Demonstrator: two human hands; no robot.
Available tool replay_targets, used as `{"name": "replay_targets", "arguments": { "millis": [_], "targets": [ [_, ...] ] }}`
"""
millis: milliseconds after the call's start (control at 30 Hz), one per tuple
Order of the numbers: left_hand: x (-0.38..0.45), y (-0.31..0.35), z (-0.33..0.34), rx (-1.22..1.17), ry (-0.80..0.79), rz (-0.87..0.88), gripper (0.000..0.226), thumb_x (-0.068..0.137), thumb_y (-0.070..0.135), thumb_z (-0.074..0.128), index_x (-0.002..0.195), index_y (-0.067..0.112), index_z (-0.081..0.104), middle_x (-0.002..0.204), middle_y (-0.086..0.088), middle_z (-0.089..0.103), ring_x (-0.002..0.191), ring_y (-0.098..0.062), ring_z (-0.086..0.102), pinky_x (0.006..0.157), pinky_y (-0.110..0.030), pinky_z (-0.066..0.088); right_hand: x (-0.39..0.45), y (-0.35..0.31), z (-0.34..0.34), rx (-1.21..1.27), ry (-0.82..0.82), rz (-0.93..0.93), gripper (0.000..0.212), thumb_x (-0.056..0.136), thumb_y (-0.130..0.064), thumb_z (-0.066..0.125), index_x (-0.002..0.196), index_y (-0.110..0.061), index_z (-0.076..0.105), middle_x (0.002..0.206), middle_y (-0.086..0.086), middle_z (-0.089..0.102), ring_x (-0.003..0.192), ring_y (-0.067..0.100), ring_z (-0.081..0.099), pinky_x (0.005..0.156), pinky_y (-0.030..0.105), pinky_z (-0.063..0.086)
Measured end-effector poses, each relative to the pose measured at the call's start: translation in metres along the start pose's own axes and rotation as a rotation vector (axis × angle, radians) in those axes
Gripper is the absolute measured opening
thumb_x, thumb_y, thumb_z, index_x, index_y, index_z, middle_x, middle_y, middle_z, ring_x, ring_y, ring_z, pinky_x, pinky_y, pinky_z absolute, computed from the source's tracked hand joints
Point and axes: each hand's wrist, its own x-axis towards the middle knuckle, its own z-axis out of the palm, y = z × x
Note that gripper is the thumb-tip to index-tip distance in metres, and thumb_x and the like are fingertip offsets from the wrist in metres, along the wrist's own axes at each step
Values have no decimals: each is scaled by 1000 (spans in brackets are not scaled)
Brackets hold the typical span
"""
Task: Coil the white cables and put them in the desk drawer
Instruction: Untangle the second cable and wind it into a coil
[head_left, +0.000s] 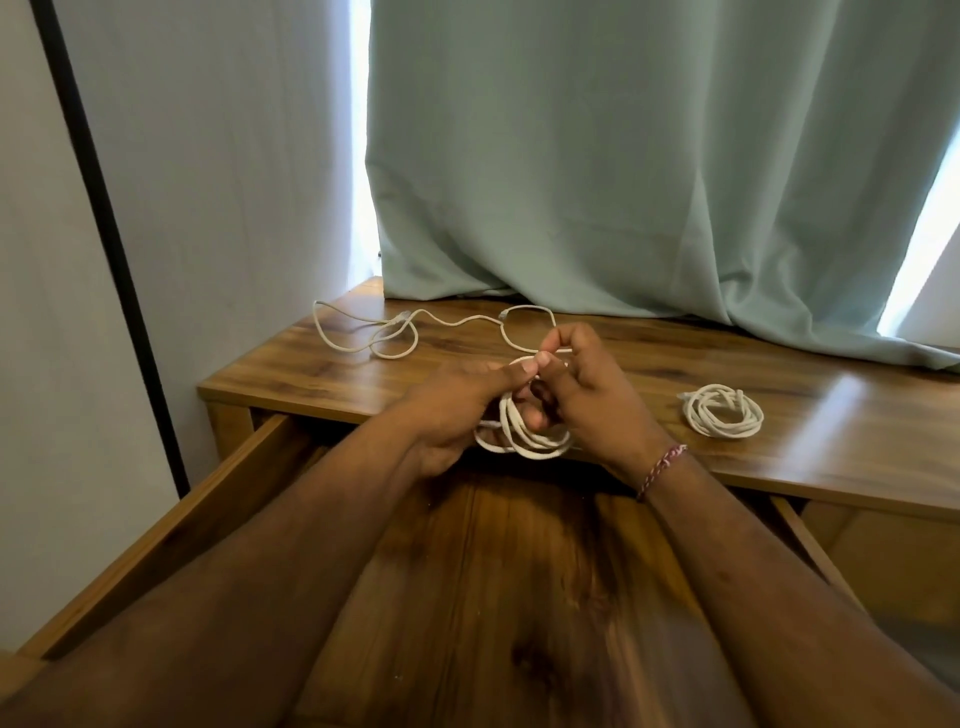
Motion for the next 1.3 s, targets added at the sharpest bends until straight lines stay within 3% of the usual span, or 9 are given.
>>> {"name": "replay_targets", "arguments": {
  "millis": [200,300,400,600,700,767,1000,1167,1300],
  "targets": [
    [6,-1,21,-134,111,59,42,106,39,52,74,13,53,53,-2,42,62,-24,46,68,-35,48,4,7,-7,36,99,-52,9,107,-30,49,99,-28,50,90,24,66,73,30,64,62,38,56],
    [6,3,19,-190,228,112,43,107,40,49,73,14,51,54,-1,34,58,-22,42,70,-39,45,1,7,-8,-166,365,-157,8,106,-31,52,100,-27,55,91,-4,64,78,3,57,70,20,50],
    [5,8,14,-281,306,170,45,109,37,47,71,13,49,51,-1,31,53,-22,41,67,-38,43,2,9,-15,-186,538,-56,12,103,-35,57,98,-24,60,87,-2,68,75,11,62,72,29,54],
    [7,7,9,-337,318,211,47,110,34,45,68,12,46,47,-1,28,47,-22,39,59,-33,45,0,10,-9,181,245,481,24,97,-40,67,95,-16,70,83,11,70,70,25,67,61,37,59],
    [7,7,13,-364,287,241,47,110,33,44,68,12,45,47,-1,28,47,-22,39,57,-33,47,1,12,-6,254,216,488,27,98,-34,68,78,-16,72,77,11,65,70,26,66,60,34,58],
    [5,9,15,-383,282,248,47,110,33,43,68,11,45,47,-1,28,46,-21,39,54,-32,48,2,10,-7,324,231,458,30,98,-33,68,92,-5,75,82,15,70,69,24,66,65,35,57],
    [0,12,21,-350,258,236,46,109,33,44,68,12,46,47,0,27,45,-20,36,56,-32,46,5,13,-19,389,547,272,16,81,-7,84,73,-2,71,84,16,74,77,21,66,78,33,57],
    [-1,8,27,-332,200,213,46,109,35,44,68,14,46,48,0,27,46,-20,35,53,-31,45,9,12,-25,631,606,267,37,80,13,76,107,-9,64,96,15,75,80,23,71,75,32,59],
    [0,9,21,-296,203,204,47,109,35,45,66,15,47,48,1,29,47,-20,35,54,-31,43,9,20,-39,205,502,370,32,88,2,73,114,-16,67,98,9,77,82,18,74,71,30,58]
  ]
}}
